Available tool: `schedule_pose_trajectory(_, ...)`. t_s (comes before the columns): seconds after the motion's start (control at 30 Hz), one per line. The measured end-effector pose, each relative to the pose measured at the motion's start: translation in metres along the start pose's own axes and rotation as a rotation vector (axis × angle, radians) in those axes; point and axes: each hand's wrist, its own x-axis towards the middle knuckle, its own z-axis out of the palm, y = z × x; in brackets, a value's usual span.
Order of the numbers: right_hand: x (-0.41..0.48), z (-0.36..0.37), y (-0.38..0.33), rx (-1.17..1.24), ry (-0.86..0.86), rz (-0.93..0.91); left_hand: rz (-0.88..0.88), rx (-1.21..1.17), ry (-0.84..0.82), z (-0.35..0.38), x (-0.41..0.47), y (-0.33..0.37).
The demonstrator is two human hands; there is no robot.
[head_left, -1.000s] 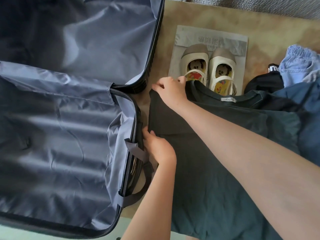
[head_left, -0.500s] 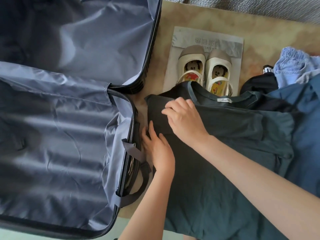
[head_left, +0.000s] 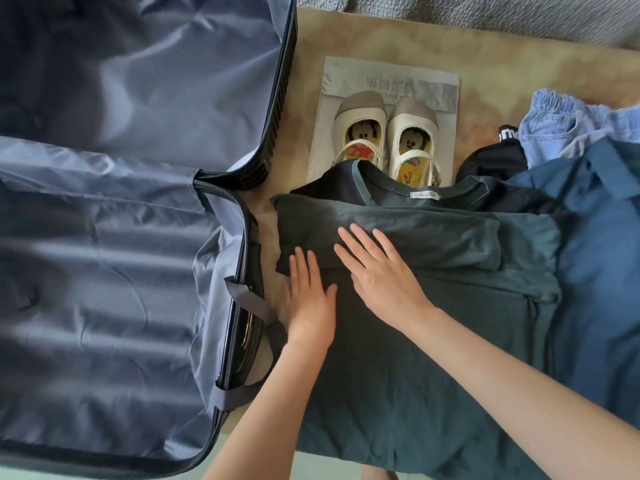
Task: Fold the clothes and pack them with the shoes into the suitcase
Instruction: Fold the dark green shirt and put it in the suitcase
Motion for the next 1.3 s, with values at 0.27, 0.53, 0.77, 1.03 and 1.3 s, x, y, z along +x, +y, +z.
schedule_pose_trajectory(0.27,-0.017,0.003,0.009,0.161,0.038,0.042,0.027,0.117,0.136,-0.008,0.002,0.004)
schedule_pose_trajectory(0.53,-0.086,0.006,0.025,0.539,0.229,0.499,-0.007,-0.283,0.285,-0.021,0.009,0.015)
schedule_pose_trajectory(0.77,-0.090,-0.005,0.006,0.658,0.271,0.525,-0.015,-0.363,0.230,-0.060,0.042,0.023)
schedule_pose_trajectory(1.03,-0.100,-0.006,0.030,0.716,0.313,0.666,0.187,-0.240,0.252,-0.067,0.030,0.048)
schedule_pose_trajectory(1.3,-0.087,0.011,0.055,0.476,-0.145,0.585,0.153,-0.253,0.103,-0.060,0.046,0.044)
